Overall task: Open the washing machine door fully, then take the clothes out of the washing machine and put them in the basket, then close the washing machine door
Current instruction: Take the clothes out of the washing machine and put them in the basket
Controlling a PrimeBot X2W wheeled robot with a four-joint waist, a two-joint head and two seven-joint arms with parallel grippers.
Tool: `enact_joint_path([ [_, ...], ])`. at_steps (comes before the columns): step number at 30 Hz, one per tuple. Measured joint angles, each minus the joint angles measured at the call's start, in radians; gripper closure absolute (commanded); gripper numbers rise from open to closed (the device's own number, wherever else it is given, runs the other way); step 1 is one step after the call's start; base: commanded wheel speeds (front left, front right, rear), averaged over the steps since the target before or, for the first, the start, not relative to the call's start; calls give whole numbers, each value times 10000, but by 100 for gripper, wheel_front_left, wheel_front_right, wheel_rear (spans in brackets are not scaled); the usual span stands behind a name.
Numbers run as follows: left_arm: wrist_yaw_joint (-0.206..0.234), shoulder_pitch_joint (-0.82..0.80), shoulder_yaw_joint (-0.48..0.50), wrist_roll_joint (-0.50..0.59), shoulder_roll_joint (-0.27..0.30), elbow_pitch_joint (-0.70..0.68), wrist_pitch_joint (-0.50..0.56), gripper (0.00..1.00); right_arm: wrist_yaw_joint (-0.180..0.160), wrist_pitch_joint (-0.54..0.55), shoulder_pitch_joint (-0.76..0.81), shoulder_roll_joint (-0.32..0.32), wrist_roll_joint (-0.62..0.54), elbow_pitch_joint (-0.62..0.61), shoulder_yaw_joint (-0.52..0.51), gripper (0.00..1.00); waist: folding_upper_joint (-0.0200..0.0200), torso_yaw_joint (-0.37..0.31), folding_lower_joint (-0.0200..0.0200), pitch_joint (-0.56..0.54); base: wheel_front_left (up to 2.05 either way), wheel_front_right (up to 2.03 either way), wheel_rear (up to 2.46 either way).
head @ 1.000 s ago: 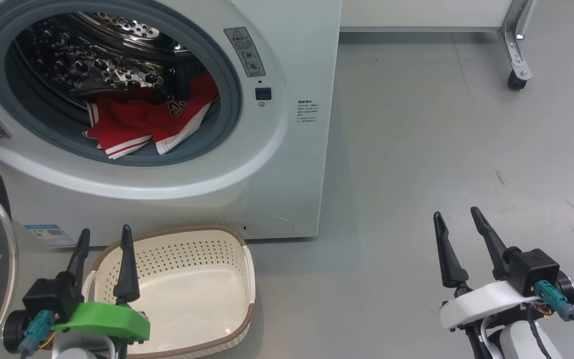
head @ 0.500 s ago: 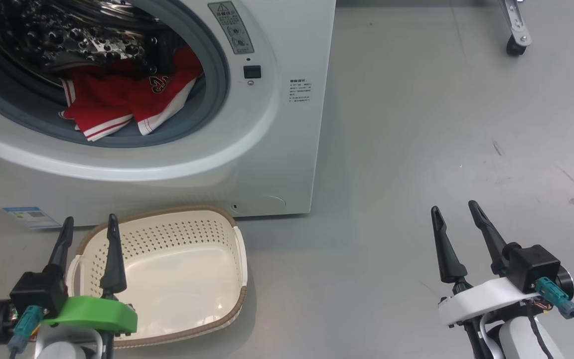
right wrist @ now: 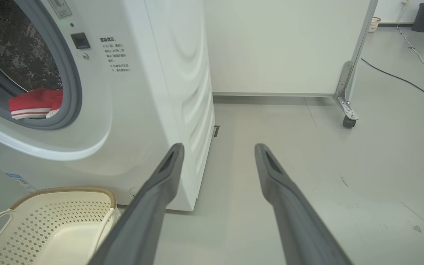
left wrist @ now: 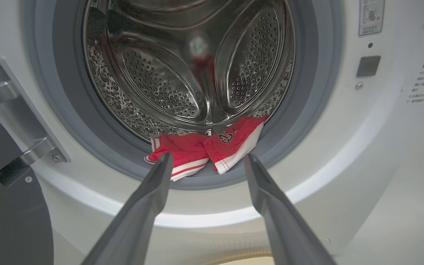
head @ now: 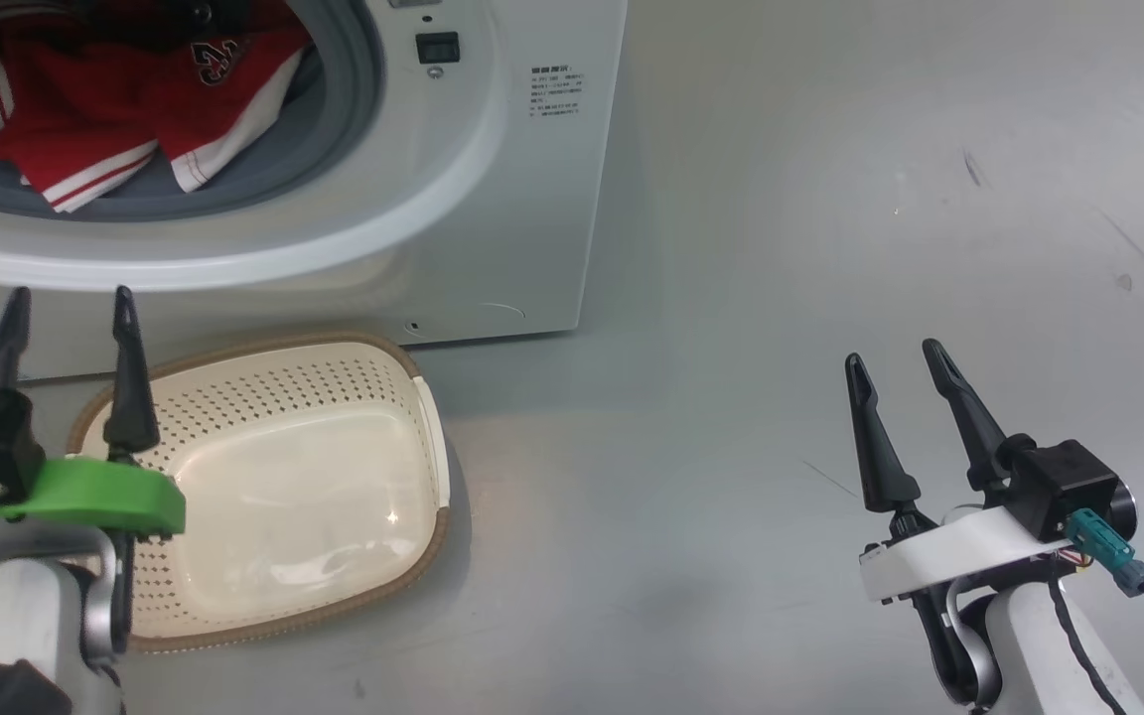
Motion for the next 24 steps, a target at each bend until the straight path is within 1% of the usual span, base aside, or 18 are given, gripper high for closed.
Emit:
enact_joint_path([
  [8,186,-1628,226,428,790,174,1053,0,8,0,-461,35,29,-71,228,0,0,-487,0,990,0,0,0],
  [13,349,-2665,577,616,1206,767,1910,0,17,-2,-776,86,113,-71,403,0,0,-881,0,1501,0,0,0],
  [18,435,-3381,794,911,1843,1498,2723,0,81,-2,-1016,100,125,-71,616,0,0,-1313,0,1903,0,0,0],
  [24,439,-4477,742,1162,2125,2117,3452,0,75,-48,-1205,109,395,-81,642,0,0,-1724,1,2357,0,0,0],
])
